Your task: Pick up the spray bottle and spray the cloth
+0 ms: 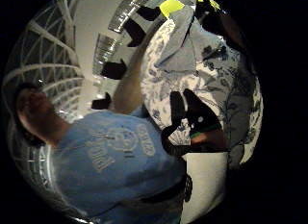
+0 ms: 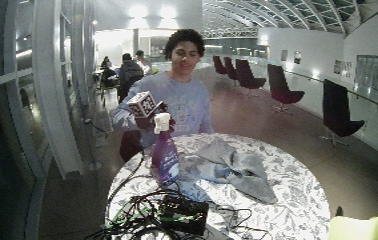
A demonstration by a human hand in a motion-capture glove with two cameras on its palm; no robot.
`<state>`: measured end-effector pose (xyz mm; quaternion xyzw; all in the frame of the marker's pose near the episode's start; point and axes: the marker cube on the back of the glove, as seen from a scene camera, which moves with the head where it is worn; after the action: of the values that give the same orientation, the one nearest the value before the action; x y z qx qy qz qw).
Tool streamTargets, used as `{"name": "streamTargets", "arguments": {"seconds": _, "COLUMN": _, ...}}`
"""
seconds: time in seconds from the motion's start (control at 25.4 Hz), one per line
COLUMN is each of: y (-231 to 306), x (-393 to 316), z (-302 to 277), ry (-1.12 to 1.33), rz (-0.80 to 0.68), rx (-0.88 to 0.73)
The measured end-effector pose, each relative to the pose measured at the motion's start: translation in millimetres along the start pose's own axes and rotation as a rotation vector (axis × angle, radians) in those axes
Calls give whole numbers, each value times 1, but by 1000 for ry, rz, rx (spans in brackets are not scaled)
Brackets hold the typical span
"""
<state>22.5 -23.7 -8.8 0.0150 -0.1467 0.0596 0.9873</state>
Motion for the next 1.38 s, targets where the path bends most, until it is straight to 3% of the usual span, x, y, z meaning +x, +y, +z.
{"name": "streamTargets", "arguments": {"seconds": 0.2, "y": -3, "x": 24, "z": -19, "ry": -350, "rz": 100, "rx": 120}}
{"name": "streamTargets", "arguments": {"seconds": 0.39, "y": -2, "x": 45, "z": -29, "ry": -474, "rz": 192, "rx": 268}}
{"name": "streamTargets", "arguments": {"seconds": 0.71, "y": -19, "x": 75, "z": -25, "ry": -357, "rz": 264, "rx": 338}}
{"name": "streamTargets", "arguments": {"seconds": 0.99, "y": -67, "x": 115, "z": -13, "ry": -241, "rz": 406, "rx": 387}}
{"name": "streamTargets", "arguments": {"seconds": 1.38, "y": -121, "x": 131, "z": 13, "ry": -193, "rz": 318, "rx": 599}}
